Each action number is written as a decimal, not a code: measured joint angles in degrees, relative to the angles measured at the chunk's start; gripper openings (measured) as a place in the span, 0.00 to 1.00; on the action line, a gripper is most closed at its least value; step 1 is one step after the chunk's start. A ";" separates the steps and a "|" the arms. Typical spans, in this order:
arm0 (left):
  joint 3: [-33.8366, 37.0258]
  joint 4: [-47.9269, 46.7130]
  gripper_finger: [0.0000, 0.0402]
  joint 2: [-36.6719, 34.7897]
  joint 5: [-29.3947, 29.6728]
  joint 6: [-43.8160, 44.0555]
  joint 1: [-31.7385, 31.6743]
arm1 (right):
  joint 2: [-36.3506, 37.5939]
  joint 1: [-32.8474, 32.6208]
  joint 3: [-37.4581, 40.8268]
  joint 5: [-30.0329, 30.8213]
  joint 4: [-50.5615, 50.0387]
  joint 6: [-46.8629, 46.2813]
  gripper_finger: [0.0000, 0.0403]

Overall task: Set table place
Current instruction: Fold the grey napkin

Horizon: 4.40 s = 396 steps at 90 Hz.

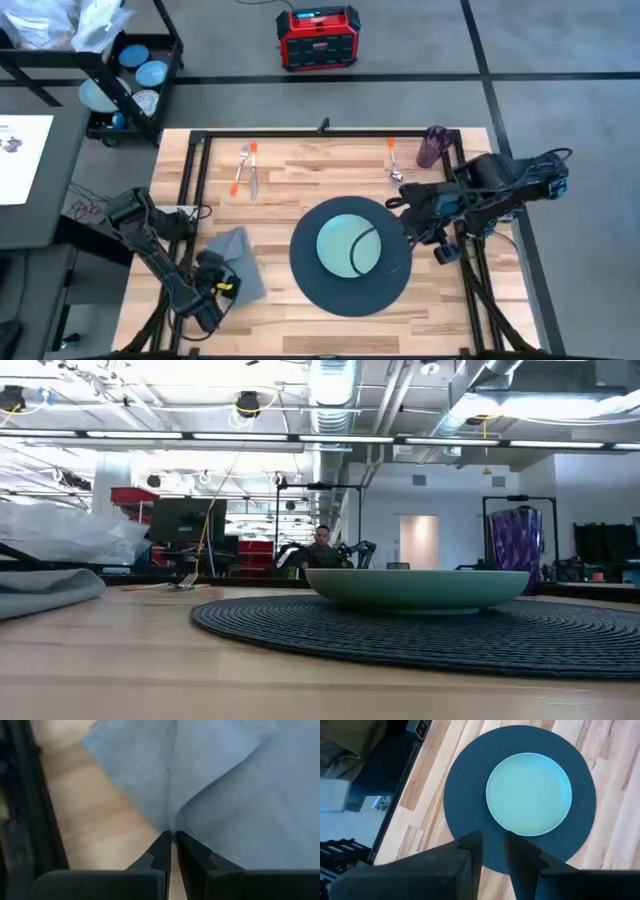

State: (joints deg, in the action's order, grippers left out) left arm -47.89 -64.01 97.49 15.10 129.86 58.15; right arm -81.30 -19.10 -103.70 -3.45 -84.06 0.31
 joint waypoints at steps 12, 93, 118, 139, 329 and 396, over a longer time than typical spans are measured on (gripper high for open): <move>-0.32 -1.90 0.04 0.02 -0.07 0.06 -0.66 | 0.00 -1.92 0.00 0.81 -0.01 -1.53 0.16; -6.05 -1.08 0.14 -6.23 14.12 -31.26 -11.64 | 0.00 2.77 0.00 9.60 -2.26 2.59 0.16; -5.17 1.65 0.24 -5.45 11.98 -46.91 -20.25 | 0.00 2.22 0.00 9.38 -2.30 2.81 0.16; -1.38 6.14 0.25 -5.53 11.97 -50.41 -25.11 | 0.00 1.49 0.00 9.25 -2.44 2.27 0.16; 4.95 -10.22 0.00 -26.85 -10.06 -42.66 -20.16 | 9.88 14.50 25.26 7.15 41.24 13.76 0.00; -2.64 -4.28 0.00 -6.41 2.97 -62.48 -27.43 | 25.75 6.65 34.73 23.07 42.52 9.12 0.00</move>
State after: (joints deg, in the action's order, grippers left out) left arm -50.53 -68.29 91.08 18.07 67.39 30.72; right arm -55.55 -12.45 -68.97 19.62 -41.55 9.43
